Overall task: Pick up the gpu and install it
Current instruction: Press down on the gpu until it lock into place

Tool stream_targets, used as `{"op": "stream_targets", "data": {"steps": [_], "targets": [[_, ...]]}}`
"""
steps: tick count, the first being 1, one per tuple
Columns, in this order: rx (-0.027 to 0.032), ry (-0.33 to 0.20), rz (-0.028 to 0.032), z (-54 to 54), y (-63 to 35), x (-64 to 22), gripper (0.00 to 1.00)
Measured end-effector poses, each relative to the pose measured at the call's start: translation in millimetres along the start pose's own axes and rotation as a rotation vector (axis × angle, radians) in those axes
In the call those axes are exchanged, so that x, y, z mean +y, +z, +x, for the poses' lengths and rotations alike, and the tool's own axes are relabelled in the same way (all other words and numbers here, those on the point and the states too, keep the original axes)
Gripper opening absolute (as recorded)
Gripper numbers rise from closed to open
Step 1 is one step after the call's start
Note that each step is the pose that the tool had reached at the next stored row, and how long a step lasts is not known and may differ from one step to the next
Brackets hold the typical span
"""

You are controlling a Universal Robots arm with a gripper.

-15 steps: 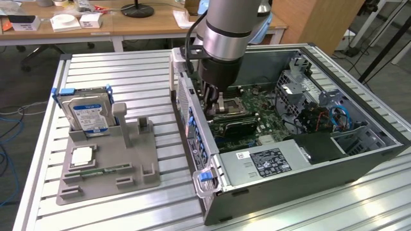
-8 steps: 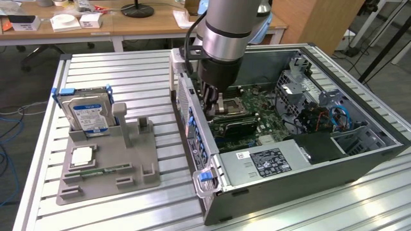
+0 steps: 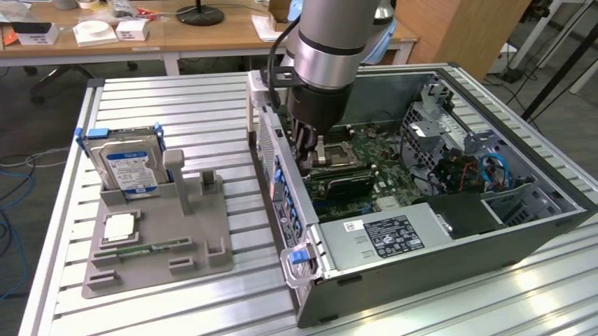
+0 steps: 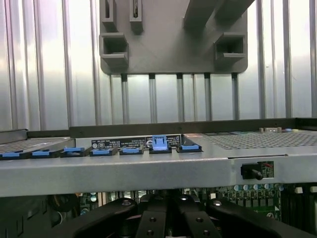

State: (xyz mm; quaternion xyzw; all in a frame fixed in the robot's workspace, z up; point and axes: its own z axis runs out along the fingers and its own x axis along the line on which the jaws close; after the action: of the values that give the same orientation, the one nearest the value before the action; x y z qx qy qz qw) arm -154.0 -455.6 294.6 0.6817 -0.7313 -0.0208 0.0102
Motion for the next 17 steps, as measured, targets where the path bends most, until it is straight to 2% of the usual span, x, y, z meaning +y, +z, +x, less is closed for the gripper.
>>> {"op": "stream_targets", "data": {"steps": [4,17], "targets": [[0.0000,0.000,-0.0001,-0.1,-4.6,0.3,0.11],[0.0000,0.000,-0.0001,0.2,-5.6,3.4,0.11]]}}
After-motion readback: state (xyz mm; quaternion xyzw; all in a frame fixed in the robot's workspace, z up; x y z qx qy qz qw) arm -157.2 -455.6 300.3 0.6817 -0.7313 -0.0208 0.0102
